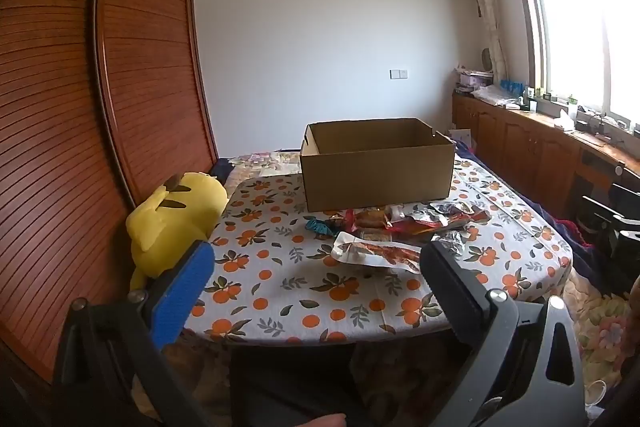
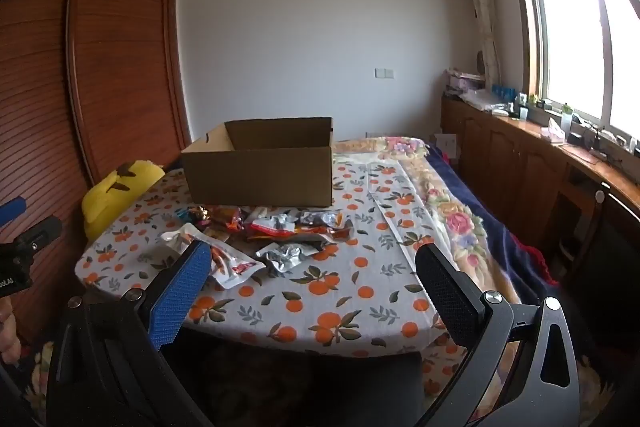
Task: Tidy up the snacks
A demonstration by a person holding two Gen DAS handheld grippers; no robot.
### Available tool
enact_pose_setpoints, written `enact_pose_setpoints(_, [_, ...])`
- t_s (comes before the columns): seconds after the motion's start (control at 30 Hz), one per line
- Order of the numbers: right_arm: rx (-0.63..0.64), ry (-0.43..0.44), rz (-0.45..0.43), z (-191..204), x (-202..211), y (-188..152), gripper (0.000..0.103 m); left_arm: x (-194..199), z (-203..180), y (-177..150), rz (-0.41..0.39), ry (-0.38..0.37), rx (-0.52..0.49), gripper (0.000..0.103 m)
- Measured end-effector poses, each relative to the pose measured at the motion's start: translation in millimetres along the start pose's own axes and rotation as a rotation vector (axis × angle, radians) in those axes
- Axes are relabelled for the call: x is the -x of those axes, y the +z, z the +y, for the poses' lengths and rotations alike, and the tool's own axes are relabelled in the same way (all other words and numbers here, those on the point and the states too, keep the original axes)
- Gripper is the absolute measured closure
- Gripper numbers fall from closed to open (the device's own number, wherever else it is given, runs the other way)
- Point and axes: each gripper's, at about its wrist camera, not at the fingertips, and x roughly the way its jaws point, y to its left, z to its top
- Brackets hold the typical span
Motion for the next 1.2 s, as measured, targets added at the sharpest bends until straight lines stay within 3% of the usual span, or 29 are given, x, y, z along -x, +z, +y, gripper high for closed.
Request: enact_pose_setpoints(1.2, [-0.002,-0.005,-0.009,-0.3,0.9,-2.2,0.000,9.1,1.2,8.4,-0.019,0.001,-0.003,0.000])
